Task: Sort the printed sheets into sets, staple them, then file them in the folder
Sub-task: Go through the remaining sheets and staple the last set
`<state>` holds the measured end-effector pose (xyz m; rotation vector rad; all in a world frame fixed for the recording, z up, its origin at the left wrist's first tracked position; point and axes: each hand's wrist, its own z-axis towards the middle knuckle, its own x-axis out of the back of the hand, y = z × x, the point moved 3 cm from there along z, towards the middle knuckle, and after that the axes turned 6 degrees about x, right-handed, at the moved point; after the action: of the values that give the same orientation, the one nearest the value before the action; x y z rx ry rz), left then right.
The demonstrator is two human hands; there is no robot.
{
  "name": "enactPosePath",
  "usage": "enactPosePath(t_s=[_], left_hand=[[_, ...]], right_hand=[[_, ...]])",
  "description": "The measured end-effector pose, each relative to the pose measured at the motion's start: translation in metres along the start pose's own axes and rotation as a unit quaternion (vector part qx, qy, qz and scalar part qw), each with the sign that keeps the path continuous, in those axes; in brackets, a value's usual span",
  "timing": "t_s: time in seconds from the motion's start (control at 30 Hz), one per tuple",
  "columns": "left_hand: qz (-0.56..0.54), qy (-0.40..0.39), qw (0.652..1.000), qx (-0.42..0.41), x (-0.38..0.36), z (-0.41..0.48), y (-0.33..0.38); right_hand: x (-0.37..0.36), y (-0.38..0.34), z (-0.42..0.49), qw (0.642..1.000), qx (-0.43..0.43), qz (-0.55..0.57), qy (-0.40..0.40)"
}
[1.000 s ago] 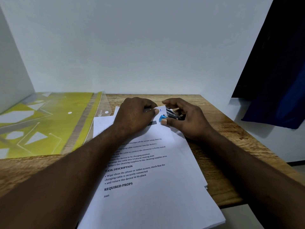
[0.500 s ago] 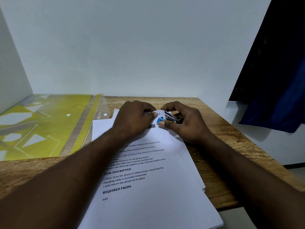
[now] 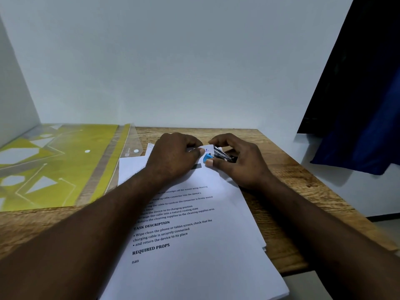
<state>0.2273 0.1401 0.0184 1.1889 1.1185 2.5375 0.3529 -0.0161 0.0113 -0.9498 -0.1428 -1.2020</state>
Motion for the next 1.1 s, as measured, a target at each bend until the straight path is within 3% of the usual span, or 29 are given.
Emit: enactPosePath(t_s=[0.33,1.1], left_hand=[[-0.007,0.000,1.000,-0.020,-0.001,-0.001,0.004],[0.047,0.026,0.996,-0.069,0.003,-0.005,0.016]], right_hand=[[0.000,0.000,0.002,0.997,-0.016,0.078,-0.001],[-0.003,0.001,0.005,0.994,0.011,0.092,0.051]])
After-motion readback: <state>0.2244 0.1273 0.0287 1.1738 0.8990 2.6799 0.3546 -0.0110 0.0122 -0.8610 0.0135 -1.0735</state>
